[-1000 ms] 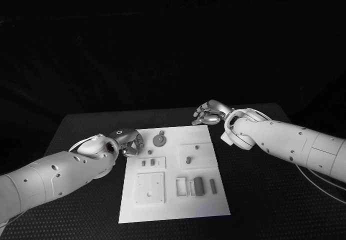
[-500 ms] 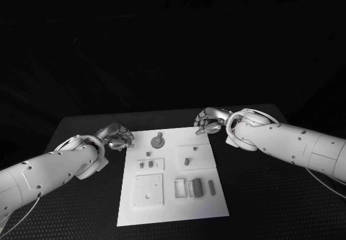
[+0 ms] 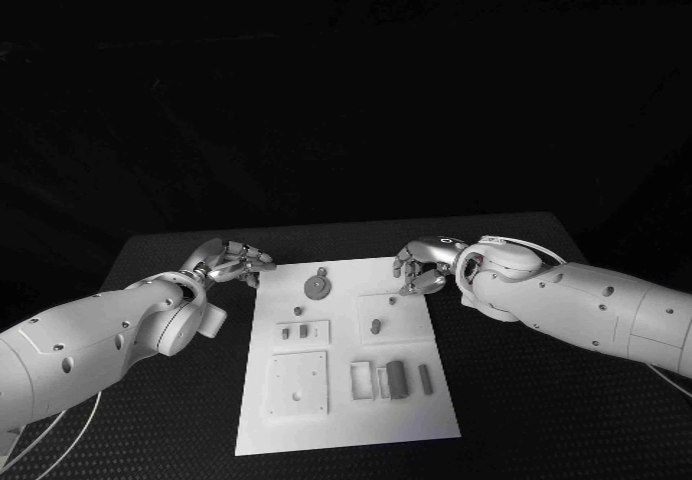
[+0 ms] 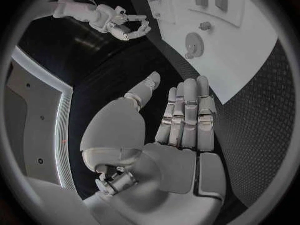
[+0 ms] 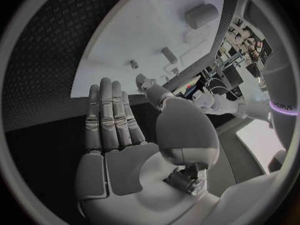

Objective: Assemble the parts on the task board

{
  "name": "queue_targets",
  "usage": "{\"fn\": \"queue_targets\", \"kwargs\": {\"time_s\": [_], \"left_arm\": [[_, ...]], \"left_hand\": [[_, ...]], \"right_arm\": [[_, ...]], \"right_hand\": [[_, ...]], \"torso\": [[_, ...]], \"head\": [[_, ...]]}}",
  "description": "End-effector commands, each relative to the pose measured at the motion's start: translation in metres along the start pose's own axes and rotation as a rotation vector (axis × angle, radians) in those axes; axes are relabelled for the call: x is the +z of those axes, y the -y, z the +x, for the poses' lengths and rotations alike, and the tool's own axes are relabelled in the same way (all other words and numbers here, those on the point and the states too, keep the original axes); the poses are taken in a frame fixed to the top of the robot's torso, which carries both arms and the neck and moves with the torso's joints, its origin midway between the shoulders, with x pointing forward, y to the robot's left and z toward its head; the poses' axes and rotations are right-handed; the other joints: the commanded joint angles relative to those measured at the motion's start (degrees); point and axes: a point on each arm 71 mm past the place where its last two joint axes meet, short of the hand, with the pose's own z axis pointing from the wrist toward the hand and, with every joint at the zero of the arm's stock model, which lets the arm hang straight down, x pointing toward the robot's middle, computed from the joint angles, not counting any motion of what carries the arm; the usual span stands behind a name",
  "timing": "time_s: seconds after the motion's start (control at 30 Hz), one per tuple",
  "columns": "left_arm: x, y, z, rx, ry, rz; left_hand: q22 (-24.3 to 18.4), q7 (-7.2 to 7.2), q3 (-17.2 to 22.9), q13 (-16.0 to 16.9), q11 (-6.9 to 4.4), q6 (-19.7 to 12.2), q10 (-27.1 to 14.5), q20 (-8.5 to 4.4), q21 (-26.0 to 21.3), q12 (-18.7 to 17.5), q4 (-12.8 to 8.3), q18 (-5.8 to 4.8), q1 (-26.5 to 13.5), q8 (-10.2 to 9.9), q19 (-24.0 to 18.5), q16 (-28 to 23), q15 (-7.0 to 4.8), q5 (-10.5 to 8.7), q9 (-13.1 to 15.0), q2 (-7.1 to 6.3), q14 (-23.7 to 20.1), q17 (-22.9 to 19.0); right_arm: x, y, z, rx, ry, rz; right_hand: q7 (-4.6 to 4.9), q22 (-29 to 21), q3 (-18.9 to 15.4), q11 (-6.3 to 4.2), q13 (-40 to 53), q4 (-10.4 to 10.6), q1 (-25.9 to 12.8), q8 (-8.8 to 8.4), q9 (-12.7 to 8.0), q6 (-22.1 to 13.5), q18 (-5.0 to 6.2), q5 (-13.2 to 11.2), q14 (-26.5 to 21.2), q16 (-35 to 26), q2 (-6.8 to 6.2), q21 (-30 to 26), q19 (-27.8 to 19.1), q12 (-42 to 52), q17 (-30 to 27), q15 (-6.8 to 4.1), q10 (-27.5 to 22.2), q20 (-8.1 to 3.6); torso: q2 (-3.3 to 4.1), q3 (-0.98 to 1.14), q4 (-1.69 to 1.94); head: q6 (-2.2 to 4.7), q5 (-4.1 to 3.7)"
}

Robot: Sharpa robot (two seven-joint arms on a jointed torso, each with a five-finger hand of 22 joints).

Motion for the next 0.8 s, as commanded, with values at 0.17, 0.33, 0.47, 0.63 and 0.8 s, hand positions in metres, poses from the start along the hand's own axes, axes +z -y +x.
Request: {"fn": "queue_targets", "kwargs": {"time_s": [0.17,0.33,0.47,0.63,0.8], "left_arm": [[0.002,0.005,0.005,-0.064,-0.025,0.030],[0.002,0.004,0.005,-0.064,-0.024,0.027],[0.002,0.004,0.004,-0.063,-0.021,0.026],[0.003,0.004,0.004,-0.063,-0.021,0.024],[0.003,0.005,0.006,-0.064,-0.025,0.026]], "left_hand": [[-0.33,0.12,-1.07,0.08,0.14,-0.80,-0.86,-0.31,-0.49,-0.04,0.07,-0.32,0.72,0.27,1.09,-0.53,0.02,-0.21,0.03,0.61,0.61,0.19],[-0.39,0.14,-1.20,0.09,0.16,-0.85,-0.94,-0.31,-0.55,-0.04,0.08,-0.33,0.81,0.28,1.15,-0.60,0.04,-0.21,0.02,0.66,0.64,0.20],[-0.45,0.20,-1.37,0.11,0.17,-1.02,-1.02,-0.32,-0.61,-0.04,0.09,-0.32,0.87,0.24,1.28,-0.63,0.04,-0.21,-0.02,0.76,0.74,0.25],[-0.48,0.24,-1.74,0.16,0.12,-1.12,-1.11,-0.43,-0.53,0.01,0.10,-0.21,1.04,0.29,1.88,-0.45,-0.04,-0.21,-0.04,0.86,1.27,0.47],[-0.48,0.25,-1.95,0.19,0.08,-1.16,-1.14,-0.48,-0.50,0.04,0.11,-0.16,1.10,0.32,2.18,-0.37,-0.08,-0.21,-0.06,0.91,1.52,0.59]], "right_arm": [[0.001,-0.009,0.013,-0.082,-0.015,-0.032],[0.003,-0.015,0.019,-0.105,-0.030,-0.043],[0.005,-0.017,0.023,-0.114,-0.040,-0.038],[0.006,-0.017,0.025,-0.110,-0.030,-0.037],[0.006,-0.020,0.031,-0.122,-0.033,-0.044]], "right_hand": [[-0.78,0.03,0.28,1.96,-1.76,-0.08,0.65,0.57,-0.07,1.17,1.09,0.12,1.77,0.14,-0.70,0.39,1.89,-3.97,1.24,-0.67,-2.57,-0.01],[-1.20,0.23,0.45,2.09,-2.91,-0.10,1.20,0.66,-0.37,1.64,1.19,0.12,3.02,0.03,-0.60,0.71,3.28,-6.01,2.21,-0.99,-1.99,-0.34],[-1.23,0.30,0.60,2.17,-3.47,-0.15,1.72,0.99,-0.44,2.43,1.19,0.11,3.09,-0.38,-0.36,0.60,3.42,-7.02,2.62,-0.95,-1.68,-0.43],[-1.21,0.39,0.36,3.58,-4.99,-0.17,1.83,1.09,-0.69,3.00,0.79,0.11,1.21,-1.97,-0.71,-0.25,1.89,-9.87,2.82,0.32,-4.16,-0.18],[-1.63,0.51,0.68,4.67,-6.36,-0.30,3.59,-0.32,-1.63,0.75,0.24,0.12,-0.87,-3.36,-0.98,-1.35,-0.40,-12.29,3.11,1.41,-6.73,0.06]], "torso": [[0.00,0.02,0.05],[0.01,0.02,0.02],[0.01,0.00,-0.02],[0.01,0.02,0.02],[-0.01,-0.06,0.01]], "head": [[-0.31,0.17],[-0.51,0.41],[-0.45,0.37],[-0.72,0.38],[-0.88,0.35]]}}
